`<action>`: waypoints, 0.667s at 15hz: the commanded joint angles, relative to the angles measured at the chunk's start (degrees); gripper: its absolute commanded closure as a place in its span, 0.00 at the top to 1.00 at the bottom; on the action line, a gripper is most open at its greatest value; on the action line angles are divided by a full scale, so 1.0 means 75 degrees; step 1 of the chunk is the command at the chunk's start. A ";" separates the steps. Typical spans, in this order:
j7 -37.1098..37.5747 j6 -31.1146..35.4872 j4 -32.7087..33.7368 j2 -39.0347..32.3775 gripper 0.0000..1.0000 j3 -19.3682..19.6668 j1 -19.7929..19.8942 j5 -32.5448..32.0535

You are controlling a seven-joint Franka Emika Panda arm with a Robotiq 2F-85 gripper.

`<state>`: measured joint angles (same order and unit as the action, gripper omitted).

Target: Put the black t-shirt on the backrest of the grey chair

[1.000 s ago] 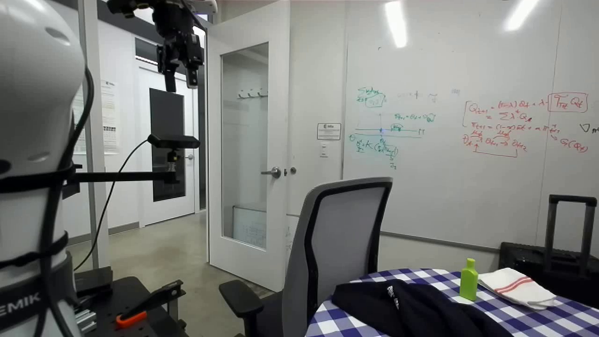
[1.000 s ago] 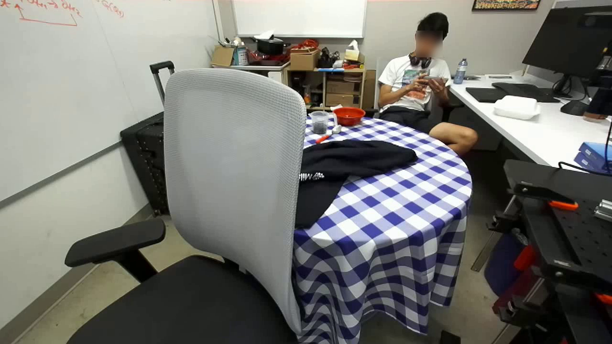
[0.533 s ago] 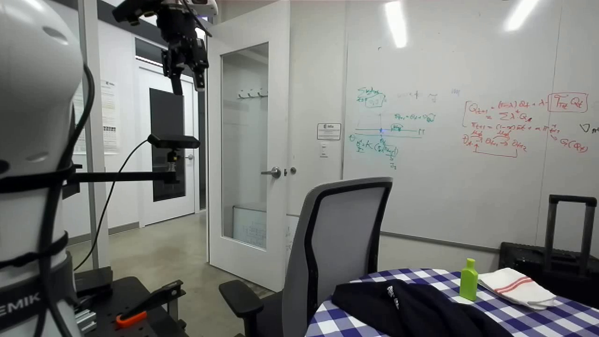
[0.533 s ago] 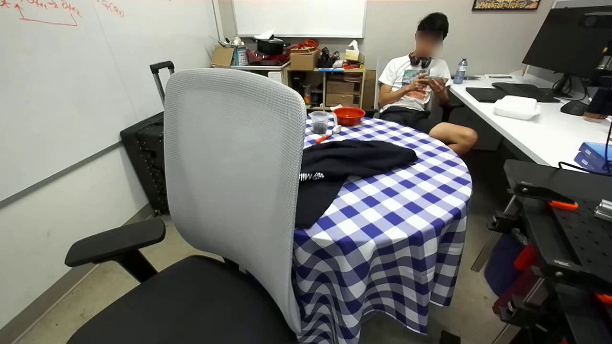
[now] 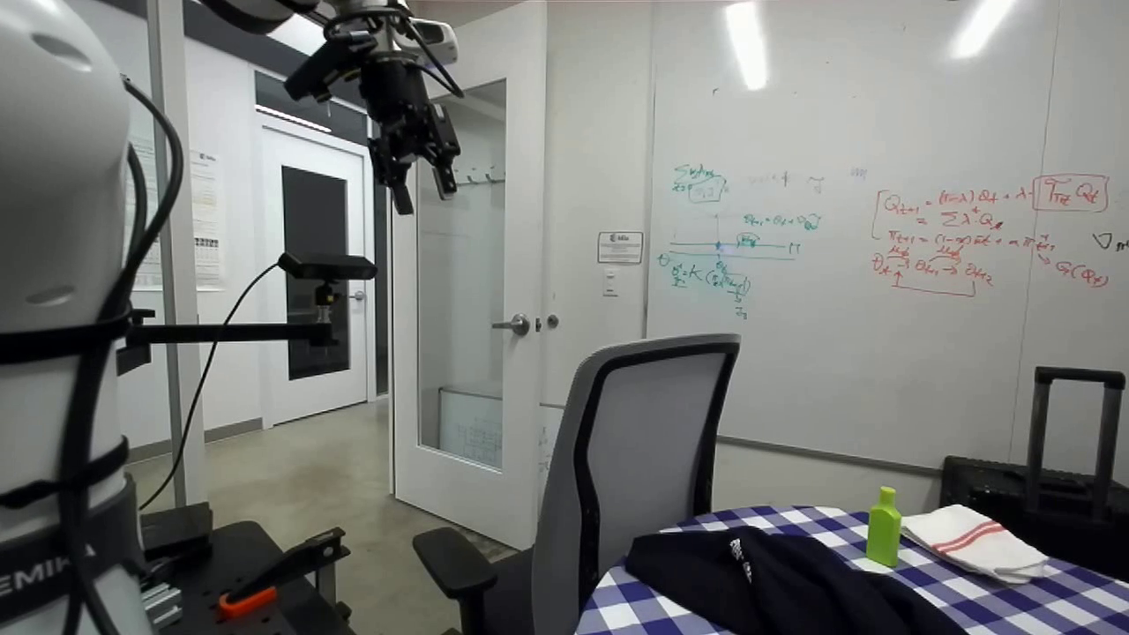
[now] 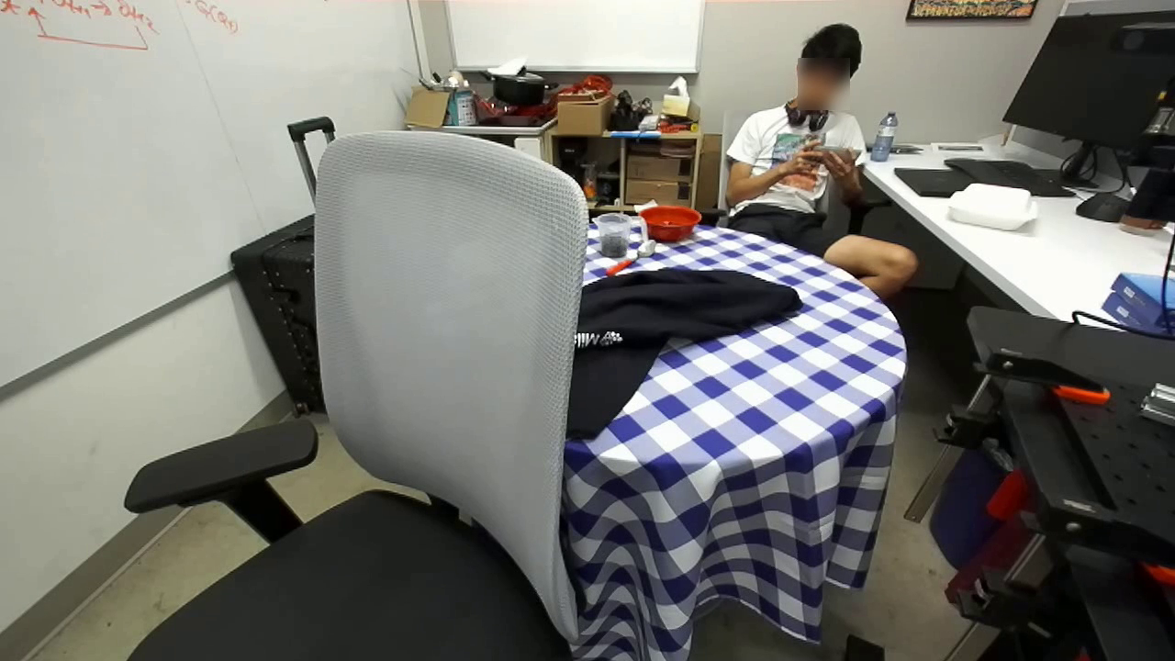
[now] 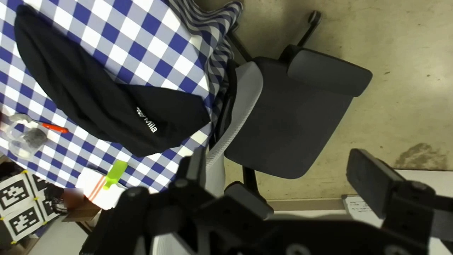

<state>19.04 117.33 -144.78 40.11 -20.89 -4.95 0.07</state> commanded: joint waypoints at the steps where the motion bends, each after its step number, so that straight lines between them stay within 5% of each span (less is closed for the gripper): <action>1: -0.0022 0.0489 -0.0078 -0.0787 1.00 0.0176 0.0231 -0.0602; 10: 0.0238 0.1436 -0.0068 -0.2848 1.00 0.0751 0.1272 -0.3321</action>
<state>18.97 125.61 -146.20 24.28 -15.95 1.73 -16.27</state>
